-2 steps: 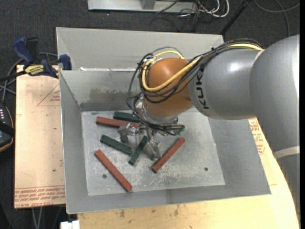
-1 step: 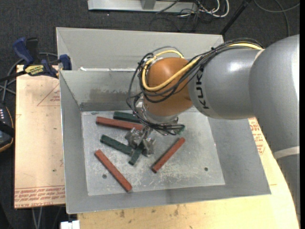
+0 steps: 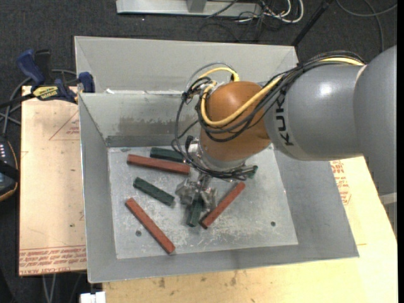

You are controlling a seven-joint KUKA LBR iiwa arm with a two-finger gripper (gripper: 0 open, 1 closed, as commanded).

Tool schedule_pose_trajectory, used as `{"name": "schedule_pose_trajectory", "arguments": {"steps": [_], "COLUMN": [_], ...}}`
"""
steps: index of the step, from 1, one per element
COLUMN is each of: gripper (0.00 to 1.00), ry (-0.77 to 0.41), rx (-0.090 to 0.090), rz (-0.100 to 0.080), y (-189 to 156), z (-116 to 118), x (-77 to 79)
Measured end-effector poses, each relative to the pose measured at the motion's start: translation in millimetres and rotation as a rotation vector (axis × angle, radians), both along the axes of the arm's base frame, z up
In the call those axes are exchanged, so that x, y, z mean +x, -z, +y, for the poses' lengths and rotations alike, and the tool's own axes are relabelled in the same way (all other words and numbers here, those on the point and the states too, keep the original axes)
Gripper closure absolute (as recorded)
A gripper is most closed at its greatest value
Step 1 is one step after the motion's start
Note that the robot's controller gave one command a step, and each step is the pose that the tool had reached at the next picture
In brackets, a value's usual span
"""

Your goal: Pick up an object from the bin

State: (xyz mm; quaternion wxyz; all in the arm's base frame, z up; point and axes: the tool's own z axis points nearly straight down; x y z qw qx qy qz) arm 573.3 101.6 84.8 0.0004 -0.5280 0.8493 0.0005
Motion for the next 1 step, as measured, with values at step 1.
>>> {"name": "schedule_pose_trajectory", "arguments": {"steps": [1], "gripper": [1.0], "ry": [0.03], "rx": [0.002], "rz": [-0.012], "y": [-153.8], "z": [-11.9], "x": [20.4]}}
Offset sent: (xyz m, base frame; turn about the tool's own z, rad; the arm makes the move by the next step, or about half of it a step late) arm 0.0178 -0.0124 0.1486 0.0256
